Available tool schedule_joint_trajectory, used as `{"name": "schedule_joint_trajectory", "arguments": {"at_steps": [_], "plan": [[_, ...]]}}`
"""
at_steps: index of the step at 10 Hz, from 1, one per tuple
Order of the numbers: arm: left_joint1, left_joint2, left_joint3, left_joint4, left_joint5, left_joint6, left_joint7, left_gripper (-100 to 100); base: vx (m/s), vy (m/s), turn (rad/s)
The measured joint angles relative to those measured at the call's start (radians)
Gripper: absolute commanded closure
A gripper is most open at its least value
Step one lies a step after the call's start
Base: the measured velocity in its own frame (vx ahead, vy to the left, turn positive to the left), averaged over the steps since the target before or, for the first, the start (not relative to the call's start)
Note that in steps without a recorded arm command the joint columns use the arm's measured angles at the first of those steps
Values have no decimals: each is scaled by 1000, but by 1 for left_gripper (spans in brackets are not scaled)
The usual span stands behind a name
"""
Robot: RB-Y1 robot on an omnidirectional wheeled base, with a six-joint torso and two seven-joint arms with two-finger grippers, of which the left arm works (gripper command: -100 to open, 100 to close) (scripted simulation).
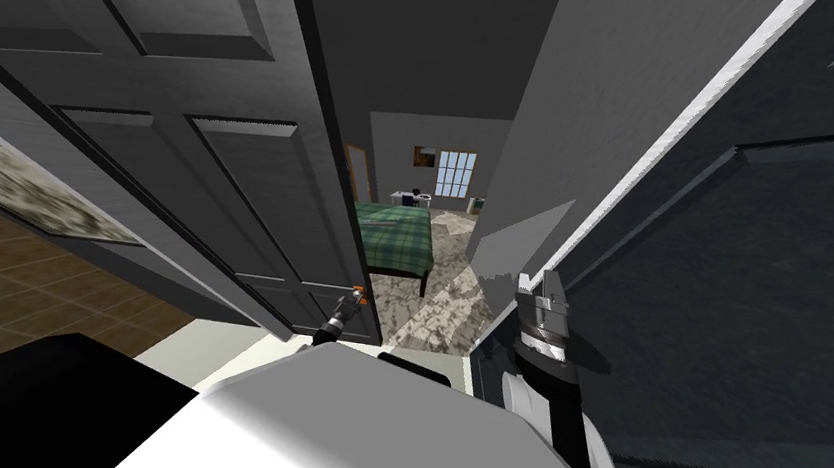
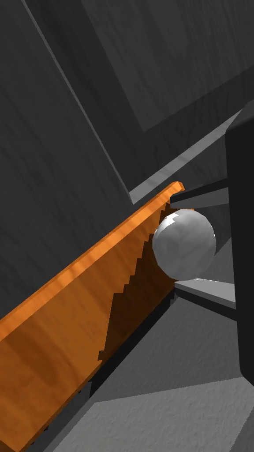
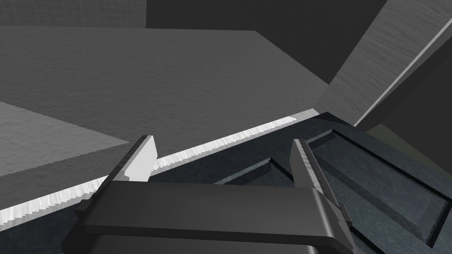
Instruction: Pull the door open
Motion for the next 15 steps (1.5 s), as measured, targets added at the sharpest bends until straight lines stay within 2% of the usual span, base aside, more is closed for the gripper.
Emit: {"name": "schedule_joint_trajectory", "arguments": {"at_steps": [3,4,8,15], "plan": [[-5,5,-12,5,15,1,71,100,-30,7,-28],[-18,13,-17,25,25,-3,97,100,-32,7,-16],[-32,23,-32,41,45,-4,192,100,-28,5,-15],[-60,39,-54,78,80,-9,331,100,-30,5,-18]]}}
